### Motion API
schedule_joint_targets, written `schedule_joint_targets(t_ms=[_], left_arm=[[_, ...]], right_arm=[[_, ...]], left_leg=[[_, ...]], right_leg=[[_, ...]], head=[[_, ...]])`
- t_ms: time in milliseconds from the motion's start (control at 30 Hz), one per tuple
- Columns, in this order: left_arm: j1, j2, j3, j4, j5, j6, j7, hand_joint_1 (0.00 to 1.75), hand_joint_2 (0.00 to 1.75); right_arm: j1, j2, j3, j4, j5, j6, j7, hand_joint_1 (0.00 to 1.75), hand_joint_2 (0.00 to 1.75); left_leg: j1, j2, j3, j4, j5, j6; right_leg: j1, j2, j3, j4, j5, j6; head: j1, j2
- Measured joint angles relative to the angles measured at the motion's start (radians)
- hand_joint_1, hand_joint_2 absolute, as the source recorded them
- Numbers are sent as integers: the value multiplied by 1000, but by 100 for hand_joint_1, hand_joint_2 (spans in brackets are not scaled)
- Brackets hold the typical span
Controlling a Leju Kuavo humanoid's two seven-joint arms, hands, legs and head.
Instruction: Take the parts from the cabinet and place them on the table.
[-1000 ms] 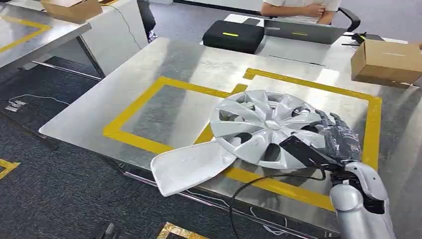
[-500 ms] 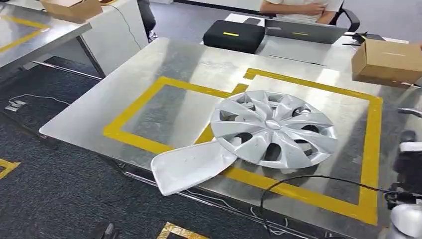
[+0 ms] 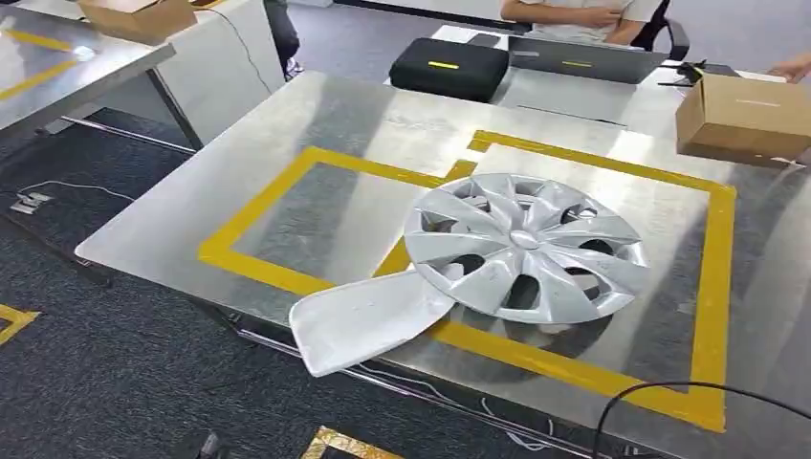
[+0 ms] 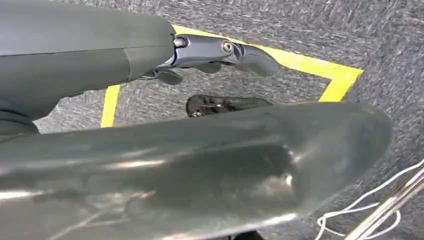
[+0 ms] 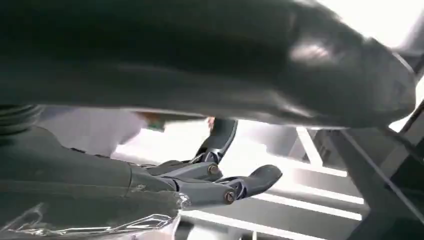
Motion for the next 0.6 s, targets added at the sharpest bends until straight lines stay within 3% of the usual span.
schedule_joint_targets(t_ms=[100,200,267,433,600], left_arm=[[24,-14,0,-34,-30,-5,-1,0,0],[44,-35,0,-91,-54,-6,-9,0,0],[46,-38,3,-113,-76,-17,-16,0,0],[43,-39,26,-124,-109,-17,-45,0,0],[40,-40,44,-124,-114,-6,-53,0,0]], right_arm=[[4,48,-152,5,11,-84,-74,0,0],[4,90,-274,52,-100,-187,-48,0,0],[29,111,-314,110,-170,-310,-28,0,0],[148,144,-271,238,-328,-607,59,0,0],[190,157,-231,342,-335,-637,92,0,0]], left_leg=[[0,0,0,0,0,0],[0,0,0,-1,0,0],[0,-1,0,-1,0,0],[0,-2,1,-3,0,0],[-2,0,5,-4,0,0]], right_leg=[[0,0,0,0,0,0],[0,0,-1,0,0,0],[0,-2,-1,0,-1,0],[0,-3,1,0,-2,0],[-1,0,-2,0,-2,0]], head=[[0,0],[0,0],[0,0],[1,0],[0,0]])
